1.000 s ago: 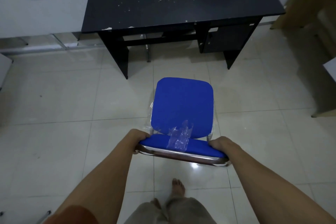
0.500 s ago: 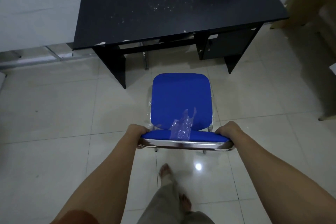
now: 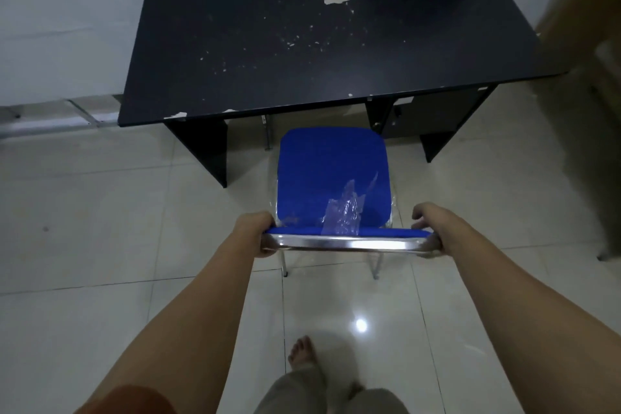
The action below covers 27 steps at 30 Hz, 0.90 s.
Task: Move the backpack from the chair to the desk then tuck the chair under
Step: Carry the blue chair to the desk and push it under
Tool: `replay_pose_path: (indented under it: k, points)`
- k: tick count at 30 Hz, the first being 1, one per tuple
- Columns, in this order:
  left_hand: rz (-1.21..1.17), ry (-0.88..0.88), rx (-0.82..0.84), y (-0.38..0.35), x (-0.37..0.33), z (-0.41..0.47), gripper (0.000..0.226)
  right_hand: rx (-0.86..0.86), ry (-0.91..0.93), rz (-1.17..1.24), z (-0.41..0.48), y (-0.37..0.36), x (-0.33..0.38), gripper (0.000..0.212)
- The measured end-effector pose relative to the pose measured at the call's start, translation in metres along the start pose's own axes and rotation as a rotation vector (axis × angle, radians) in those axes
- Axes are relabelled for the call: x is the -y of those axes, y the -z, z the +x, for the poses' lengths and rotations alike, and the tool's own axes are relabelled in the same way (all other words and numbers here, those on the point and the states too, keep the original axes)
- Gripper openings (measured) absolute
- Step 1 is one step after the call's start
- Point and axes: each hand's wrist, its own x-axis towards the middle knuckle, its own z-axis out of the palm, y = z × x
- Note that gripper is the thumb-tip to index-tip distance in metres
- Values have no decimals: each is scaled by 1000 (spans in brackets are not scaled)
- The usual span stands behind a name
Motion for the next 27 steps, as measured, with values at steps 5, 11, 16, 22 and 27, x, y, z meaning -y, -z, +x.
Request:
replay_pose_path:
  k: [5, 11, 16, 22, 27]
  points:
    - [-430, -84, 92, -23, -29, -15, 11, 95, 175, 268, -2, 12, 31, 29]
    - [-386, -346, -161, -55, -26, -39, 21, -97, 669, 31, -19, 2, 28, 20]
    - [-39, -403, -472, -76, -38, -42, 29, -283, 833, -251, -23, -9, 28, 33]
    - [-132, -378, -580, -77, -50, -28, 20, -271, 865, -222, -18, -10, 36, 35]
    - [-131, -381, -582, -68, -71, -20, 19, -252, 878, -239, -18, -17, 57, 35]
